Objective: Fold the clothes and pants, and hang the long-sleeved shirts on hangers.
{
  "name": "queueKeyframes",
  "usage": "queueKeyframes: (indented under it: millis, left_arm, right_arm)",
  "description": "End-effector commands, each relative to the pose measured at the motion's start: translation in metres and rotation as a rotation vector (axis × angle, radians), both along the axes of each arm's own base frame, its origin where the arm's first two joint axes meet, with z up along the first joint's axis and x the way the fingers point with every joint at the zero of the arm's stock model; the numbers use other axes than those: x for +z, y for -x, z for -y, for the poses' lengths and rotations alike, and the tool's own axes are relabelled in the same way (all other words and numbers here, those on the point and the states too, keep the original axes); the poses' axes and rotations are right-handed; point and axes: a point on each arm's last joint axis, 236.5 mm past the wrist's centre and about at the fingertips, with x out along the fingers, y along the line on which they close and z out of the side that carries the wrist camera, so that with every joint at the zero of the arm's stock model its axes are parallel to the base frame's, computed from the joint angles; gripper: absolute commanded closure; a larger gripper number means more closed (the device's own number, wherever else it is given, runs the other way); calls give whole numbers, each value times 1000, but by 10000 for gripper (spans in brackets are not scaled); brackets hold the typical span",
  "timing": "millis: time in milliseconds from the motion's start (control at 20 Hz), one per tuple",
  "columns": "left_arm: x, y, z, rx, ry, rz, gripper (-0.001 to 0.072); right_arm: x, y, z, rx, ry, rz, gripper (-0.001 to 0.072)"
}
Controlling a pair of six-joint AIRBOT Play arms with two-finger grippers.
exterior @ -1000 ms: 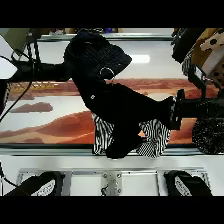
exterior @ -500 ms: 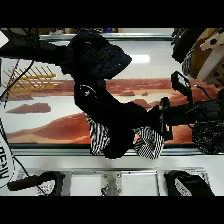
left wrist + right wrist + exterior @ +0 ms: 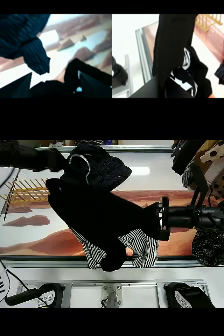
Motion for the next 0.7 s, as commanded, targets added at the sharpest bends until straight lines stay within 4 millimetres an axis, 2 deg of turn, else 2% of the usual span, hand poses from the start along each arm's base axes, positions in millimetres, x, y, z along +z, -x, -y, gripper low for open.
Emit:
queueKeyframes:
  millis: [0, 100, 200, 300, 400, 450, 500, 550, 650]
  left_arm:
    - [60, 6, -48, 153, 35, 191, 87]
    - [86, 21, -69, 213, 31, 263, 87]
    - [105, 37, -79, 246, 24, 315, 87]
    - [116, 50, -80, 252, 19, 346, 88]
    - [123, 58, -75, 242, 21, 365, 92]
    - [125, 60, -70, 229, 22, 369, 280]
    - [125, 61, -64, 214, 24, 368, 570]
    - [124, 62, -58, 193, 23, 369, 685]
    - [122, 62, -41, 146, 30, 362, 690]
  right_arm:
    - [23, -23, 5, -104, -82, 29, 699]
    - [33, -35, 12, -160, -94, 59, 699]
    - [47, -49, 25, -228, -103, 99, 699]
    - [60, -63, 47, -309, -87, 149, 699]
    - [77, -77, 81, -431, -55, 221, 699]
    - [87, -84, 103, -513, -40, 262, 699]
    - [98, -88, 126, -595, -34, 298, 699]
    - [109, -89, 151, -684, -30, 335, 699]
    - [124, -83, 202, -859, -1, 395, 699]
